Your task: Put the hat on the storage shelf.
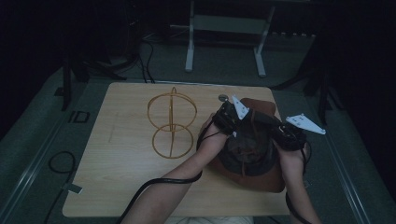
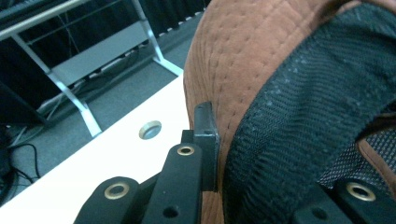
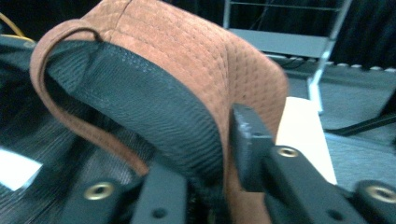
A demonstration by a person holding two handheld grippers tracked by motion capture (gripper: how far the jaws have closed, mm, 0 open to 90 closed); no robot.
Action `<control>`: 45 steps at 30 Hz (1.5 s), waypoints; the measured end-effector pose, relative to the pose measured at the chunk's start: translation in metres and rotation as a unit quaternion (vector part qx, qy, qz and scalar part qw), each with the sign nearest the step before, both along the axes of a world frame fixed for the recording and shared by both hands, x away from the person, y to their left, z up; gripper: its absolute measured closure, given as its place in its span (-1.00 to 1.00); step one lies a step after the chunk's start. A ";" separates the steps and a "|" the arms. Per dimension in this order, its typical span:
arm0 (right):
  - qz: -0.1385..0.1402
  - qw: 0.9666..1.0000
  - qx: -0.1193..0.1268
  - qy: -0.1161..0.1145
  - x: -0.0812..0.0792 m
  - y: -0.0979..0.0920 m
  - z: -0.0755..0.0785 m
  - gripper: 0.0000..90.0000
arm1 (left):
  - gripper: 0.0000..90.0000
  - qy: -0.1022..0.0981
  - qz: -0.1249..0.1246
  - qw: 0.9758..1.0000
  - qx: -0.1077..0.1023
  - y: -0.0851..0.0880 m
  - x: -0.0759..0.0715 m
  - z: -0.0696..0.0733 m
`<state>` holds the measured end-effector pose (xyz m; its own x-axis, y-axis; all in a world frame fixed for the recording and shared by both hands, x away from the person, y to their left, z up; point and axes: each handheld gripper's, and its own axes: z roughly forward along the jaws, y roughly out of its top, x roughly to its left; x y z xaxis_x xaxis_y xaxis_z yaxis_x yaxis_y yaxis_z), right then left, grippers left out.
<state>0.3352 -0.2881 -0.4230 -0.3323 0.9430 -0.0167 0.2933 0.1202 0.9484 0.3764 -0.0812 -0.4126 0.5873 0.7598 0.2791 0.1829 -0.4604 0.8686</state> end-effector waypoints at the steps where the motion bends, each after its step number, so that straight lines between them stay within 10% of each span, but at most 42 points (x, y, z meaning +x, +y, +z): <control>1: 0.008 1.000 0.009 0.003 -0.001 -0.002 0.001 0.53 | 0.92 -0.001 -0.001 1.000 -0.002 0.001 0.000 0.002; 8: 0.059 0.998 0.026 0.004 -0.018 -0.013 0.008 -0.03 | 0.92 -0.035 0.000 0.999 -0.002 0.006 -0.003 0.010; 13: 0.087 0.996 0.014 -0.013 -0.033 -0.027 0.016 -0.07 | 0.92 -0.057 -0.004 0.998 -0.008 0.012 -0.011 0.009; 22: 0.034 0.999 0.015 -0.029 -0.034 -0.078 0.021 -0.06 | 0.91 -0.115 -0.077 0.990 -0.041 0.034 -0.028 0.007; 31: 0.062 0.998 0.019 0.006 -0.024 -0.084 0.017 -0.08 | 0.91 -0.165 -0.194 0.962 -0.096 0.064 -0.043 0.012; 37: 0.108 0.994 0.022 0.003 -0.023 -0.070 0.013 -0.06 | 0.91 -0.182 -0.281 0.932 -0.138 0.083 -0.049 0.014; 45: 0.219 0.975 0.040 -0.023 -0.037 -0.033 0.005 -0.08 | 0.91 -0.198 -0.356 0.902 -0.144 0.099 -0.056 0.011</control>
